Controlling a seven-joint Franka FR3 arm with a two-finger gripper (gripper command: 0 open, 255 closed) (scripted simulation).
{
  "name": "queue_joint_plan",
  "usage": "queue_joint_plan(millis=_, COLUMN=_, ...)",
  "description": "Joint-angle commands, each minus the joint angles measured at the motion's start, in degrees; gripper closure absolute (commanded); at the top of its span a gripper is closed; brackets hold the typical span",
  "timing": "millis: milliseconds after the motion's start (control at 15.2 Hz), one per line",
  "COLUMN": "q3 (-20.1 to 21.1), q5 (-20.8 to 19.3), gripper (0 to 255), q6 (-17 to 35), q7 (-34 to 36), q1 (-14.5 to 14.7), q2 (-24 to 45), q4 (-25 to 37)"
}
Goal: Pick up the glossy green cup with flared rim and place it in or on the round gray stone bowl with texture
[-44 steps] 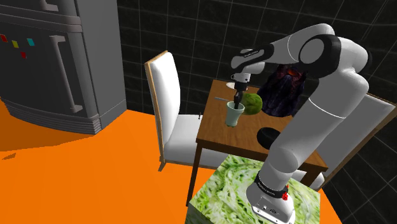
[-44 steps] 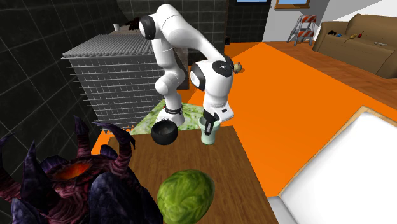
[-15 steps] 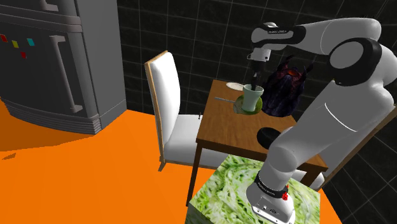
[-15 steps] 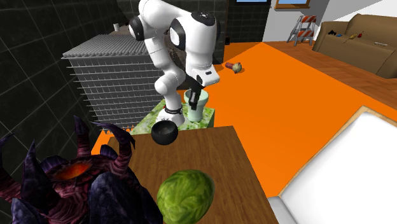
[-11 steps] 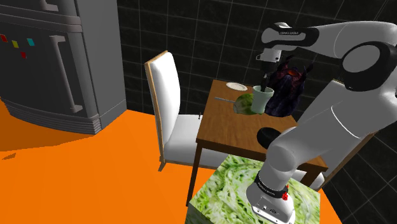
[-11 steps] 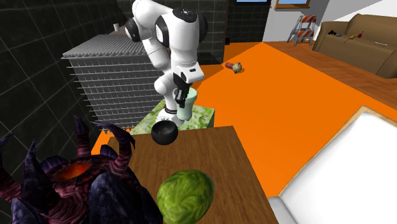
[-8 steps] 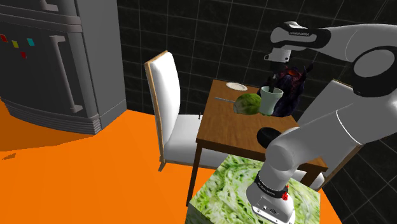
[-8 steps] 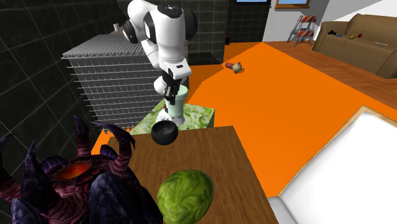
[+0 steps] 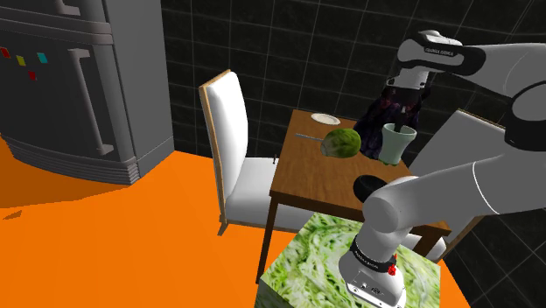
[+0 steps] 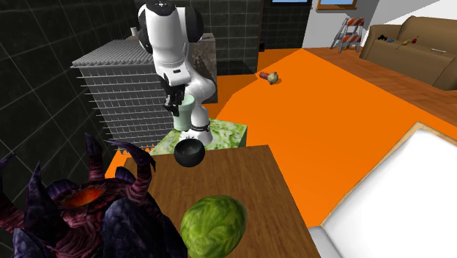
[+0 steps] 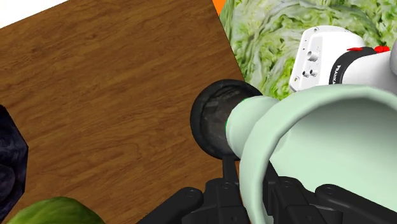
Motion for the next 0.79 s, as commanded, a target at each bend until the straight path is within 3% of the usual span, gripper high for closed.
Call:
queue_joint_plan(millis=0, q3=-0.48, q5=-0.61, gripper=255, q6=1.11, q7=-0.11, q1=-0.33, q2=-0.62, q4=-1.63)
queue_joint_plan(millis=726, q3=-3.16, q5=-2.81, gripper=255, q6=8.72, q7=0.93, q1=-1.1, q2=-1.82, q4=-10.23)
